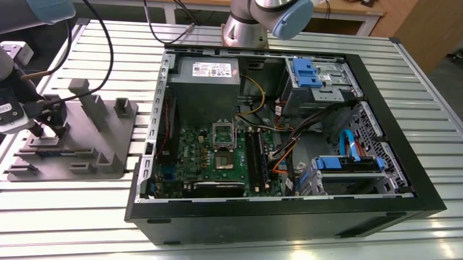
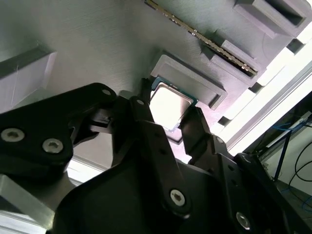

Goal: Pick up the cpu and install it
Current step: 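Pick up the cpu and move it towards the insertion slot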

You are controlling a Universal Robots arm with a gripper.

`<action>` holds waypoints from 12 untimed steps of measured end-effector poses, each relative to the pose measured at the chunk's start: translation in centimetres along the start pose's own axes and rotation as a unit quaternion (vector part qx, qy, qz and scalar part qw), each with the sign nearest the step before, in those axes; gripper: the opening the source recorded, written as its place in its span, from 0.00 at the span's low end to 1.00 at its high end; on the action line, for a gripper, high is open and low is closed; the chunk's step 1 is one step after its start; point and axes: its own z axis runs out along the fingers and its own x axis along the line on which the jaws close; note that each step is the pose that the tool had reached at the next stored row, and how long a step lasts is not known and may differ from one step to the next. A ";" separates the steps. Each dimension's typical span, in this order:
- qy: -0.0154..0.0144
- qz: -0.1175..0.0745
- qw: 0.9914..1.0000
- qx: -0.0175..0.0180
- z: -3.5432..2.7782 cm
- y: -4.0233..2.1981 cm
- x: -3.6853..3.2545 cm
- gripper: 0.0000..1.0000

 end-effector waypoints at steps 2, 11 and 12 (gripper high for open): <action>0.000 0.000 1.000 0.000 0.00 0.00 0.00 0.47; 0.000 0.000 1.000 0.000 -0.22 0.01 0.00 0.47; 0.000 0.000 1.000 0.000 -0.29 0.01 0.00 0.47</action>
